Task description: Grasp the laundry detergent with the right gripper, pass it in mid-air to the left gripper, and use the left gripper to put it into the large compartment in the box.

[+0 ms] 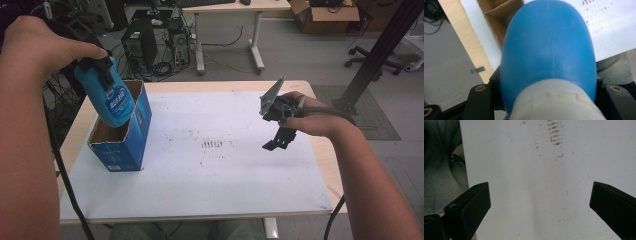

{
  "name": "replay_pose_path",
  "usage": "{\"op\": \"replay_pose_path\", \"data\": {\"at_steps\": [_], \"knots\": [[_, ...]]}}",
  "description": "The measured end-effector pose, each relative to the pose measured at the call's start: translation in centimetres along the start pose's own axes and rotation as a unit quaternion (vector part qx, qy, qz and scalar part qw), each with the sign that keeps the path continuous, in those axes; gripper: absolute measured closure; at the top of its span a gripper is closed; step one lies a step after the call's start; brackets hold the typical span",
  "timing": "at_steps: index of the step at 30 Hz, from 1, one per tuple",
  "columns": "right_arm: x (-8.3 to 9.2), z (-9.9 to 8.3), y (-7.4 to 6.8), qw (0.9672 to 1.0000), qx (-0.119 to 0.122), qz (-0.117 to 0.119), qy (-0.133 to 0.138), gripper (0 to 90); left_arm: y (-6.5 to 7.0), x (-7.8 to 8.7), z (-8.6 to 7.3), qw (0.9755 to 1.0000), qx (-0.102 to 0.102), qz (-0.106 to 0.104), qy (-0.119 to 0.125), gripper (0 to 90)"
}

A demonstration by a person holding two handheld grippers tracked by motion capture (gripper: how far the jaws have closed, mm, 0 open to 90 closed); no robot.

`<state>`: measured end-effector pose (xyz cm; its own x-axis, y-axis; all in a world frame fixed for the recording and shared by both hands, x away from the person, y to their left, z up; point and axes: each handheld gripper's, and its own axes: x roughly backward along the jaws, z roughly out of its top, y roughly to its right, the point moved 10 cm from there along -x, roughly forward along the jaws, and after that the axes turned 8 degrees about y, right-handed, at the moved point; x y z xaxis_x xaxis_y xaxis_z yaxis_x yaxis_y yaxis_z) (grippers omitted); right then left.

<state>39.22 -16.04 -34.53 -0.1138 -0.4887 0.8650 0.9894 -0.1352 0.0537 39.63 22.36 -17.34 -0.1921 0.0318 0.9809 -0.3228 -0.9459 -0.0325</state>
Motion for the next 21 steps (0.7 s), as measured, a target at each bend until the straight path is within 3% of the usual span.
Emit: {"op": "replay_pose_path", "data": {"at_steps": [9,15,21], "knots": [[0.2,0.4,-0.1,0.9997,0.008,0.010,-0.019,3.4,-1.4,-0.2,0.0,0.9989,0.046,-0.001,-0.002,39.4],[0.1,0.5,0.0,0.9997,0.008,0.010,-0.023,3.5,-2.5,-0.7,-0.1,0.9960,0.089,0.001,0.001,39.3],[-0.2,0.3,-0.1,0.9995,0.004,0.014,-0.028,3.8,-3.7,-1.2,0.1,0.9926,0.120,0.019,0.006,39.3]]}}
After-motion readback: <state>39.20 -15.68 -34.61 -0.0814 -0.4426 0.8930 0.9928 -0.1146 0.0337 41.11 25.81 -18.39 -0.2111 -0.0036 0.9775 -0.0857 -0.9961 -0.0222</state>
